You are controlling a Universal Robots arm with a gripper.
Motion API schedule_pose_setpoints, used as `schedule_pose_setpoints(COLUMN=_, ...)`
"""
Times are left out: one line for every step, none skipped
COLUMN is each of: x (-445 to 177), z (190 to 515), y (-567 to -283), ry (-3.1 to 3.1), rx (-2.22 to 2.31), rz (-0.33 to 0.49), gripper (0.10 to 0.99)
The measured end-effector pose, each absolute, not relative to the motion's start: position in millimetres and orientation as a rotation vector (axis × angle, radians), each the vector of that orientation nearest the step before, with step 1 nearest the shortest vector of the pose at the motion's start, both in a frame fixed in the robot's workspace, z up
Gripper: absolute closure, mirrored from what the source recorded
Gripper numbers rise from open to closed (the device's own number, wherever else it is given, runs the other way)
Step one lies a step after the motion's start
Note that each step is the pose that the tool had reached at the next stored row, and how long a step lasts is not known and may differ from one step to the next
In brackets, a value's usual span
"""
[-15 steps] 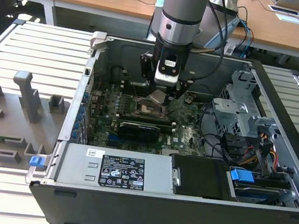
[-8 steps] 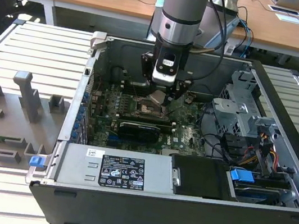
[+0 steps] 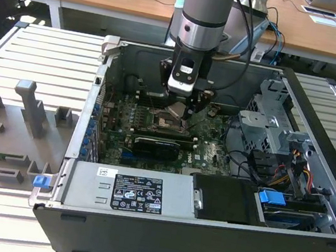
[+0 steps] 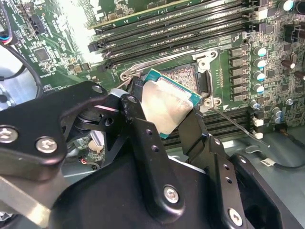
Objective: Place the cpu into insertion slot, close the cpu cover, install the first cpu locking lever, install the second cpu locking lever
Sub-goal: 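Place the cpu into insertion slot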
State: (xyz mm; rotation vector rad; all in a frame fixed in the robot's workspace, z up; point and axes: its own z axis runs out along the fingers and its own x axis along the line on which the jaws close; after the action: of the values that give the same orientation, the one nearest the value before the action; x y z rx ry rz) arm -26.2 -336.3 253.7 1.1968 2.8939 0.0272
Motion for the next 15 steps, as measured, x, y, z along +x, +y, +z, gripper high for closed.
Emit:
schedule_pose_setpoints(x=-26.3, z=253.7, y=-336.3, ry=2.888, rx=1.209, rz=0.026, gripper=0.545)
schedule_pose_setpoints(x=-26.2, z=253.7, y=-336.3, ry=2.881, rx=1.226, rz=0.024, gripper=0.545)
schedule_pose_setpoints(x=-26.2, z=253.7, y=-336.3, ry=2.874, rx=1.241, rz=0.022, gripper=0.545)
schedule_pose_setpoints(x=-26.2, z=253.7, y=-336.3, ry=2.866, rx=1.257, rz=0.021, gripper=0.545)
schedule_pose_setpoints(x=-26.2, z=253.7, y=-336.3, ry=2.86, rx=1.27, rz=0.019, gripper=0.545)
schedule_pose_setpoints(x=-26.2, z=253.7, y=-336.3, ry=2.853, rx=1.285, rz=0.018, gripper=0.545)
schedule_pose_setpoints(x=-26.2, z=253.7, y=-336.3, ry=2.848, rx=1.294, rz=0.017, gripper=0.545)
schedule_pose_setpoints(x=-26.2, z=253.7, y=-336.3, ry=2.844, rx=1.303, rz=0.015, gripper=0.545)
schedule_pose_setpoints(x=-26.2, z=253.7, y=-336.3, ry=2.837, rx=1.317, rz=0.014, gripper=0.545)
schedule_pose_setpoints(x=-26.2, z=253.7, y=-336.3, ry=2.832, rx=1.326, rz=0.013, gripper=0.545)
schedule_pose_setpoints(x=-26.2, z=253.7, y=-336.3, ry=2.827, rx=1.336, rz=0.012, gripper=0.545)
schedule_pose_setpoints(x=-26.2, z=253.7, y=-336.3, ry=2.82, rx=1.351, rz=0.01, gripper=0.545)
schedule_pose_setpoints(x=-26.2, z=253.7, y=-336.3, ry=2.811, rx=1.368, rz=0.008, gripper=0.545)
schedule_pose_setpoints(x=-26.2, z=253.7, y=-336.3, ry=2.805, rx=1.379, rz=0.007, gripper=0.545)
schedule_pose_setpoints(x=-26.2, z=253.7, y=-336.3, ry=2.801, rx=1.387, rz=0.006, gripper=0.545)
